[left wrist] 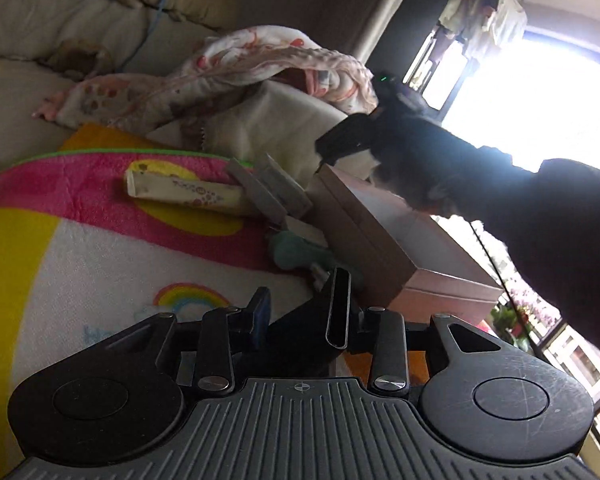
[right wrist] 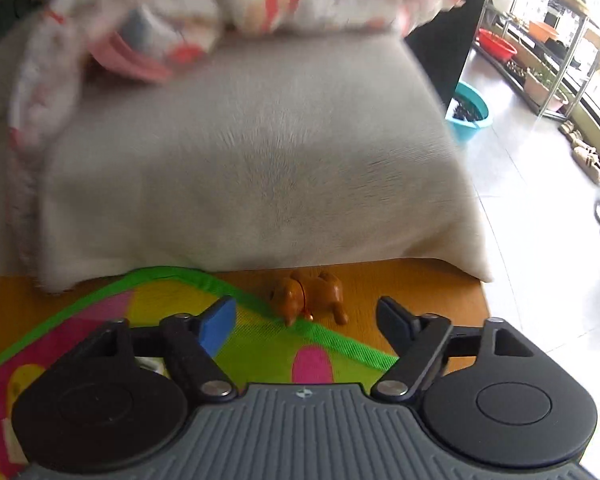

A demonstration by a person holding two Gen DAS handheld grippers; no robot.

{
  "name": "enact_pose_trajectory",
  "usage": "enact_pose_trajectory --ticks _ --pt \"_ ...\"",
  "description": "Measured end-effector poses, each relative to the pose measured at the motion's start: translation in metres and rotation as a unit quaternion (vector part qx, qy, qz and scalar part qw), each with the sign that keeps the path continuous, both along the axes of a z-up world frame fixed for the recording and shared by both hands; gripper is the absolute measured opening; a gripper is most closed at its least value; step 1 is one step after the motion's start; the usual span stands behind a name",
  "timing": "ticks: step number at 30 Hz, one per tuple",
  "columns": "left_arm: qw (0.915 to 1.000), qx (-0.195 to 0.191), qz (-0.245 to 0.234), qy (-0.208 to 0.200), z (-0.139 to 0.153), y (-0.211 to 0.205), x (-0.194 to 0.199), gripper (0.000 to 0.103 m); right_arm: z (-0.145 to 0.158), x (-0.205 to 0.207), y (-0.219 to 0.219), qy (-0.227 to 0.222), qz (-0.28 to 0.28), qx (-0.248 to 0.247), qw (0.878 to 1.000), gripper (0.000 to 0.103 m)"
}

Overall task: Organize rigid objects
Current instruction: 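Grasp the brown toy dog beside the pink box with the right gripper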

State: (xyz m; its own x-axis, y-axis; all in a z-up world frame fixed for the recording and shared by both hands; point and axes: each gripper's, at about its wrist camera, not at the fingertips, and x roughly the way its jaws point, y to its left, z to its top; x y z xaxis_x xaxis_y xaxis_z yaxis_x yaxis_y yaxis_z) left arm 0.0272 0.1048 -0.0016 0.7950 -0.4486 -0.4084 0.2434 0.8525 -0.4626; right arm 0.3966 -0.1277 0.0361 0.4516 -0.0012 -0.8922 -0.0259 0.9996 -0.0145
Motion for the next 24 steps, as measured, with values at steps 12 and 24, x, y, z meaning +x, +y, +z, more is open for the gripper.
enact_pose_trajectory --ticks 12,24 --pt "0.9998 -0.016 0.000 0.010 -0.003 0.004 0.002 0.042 0.077 -0.106 0.040 -0.126 0.150 -0.027 0.980 0.052" --pt "0.9995 -0.027 0.002 0.016 -0.004 0.007 0.003 0.042 0.048 -0.356 0.007 -0.048 0.251 0.021 0.967 0.052"
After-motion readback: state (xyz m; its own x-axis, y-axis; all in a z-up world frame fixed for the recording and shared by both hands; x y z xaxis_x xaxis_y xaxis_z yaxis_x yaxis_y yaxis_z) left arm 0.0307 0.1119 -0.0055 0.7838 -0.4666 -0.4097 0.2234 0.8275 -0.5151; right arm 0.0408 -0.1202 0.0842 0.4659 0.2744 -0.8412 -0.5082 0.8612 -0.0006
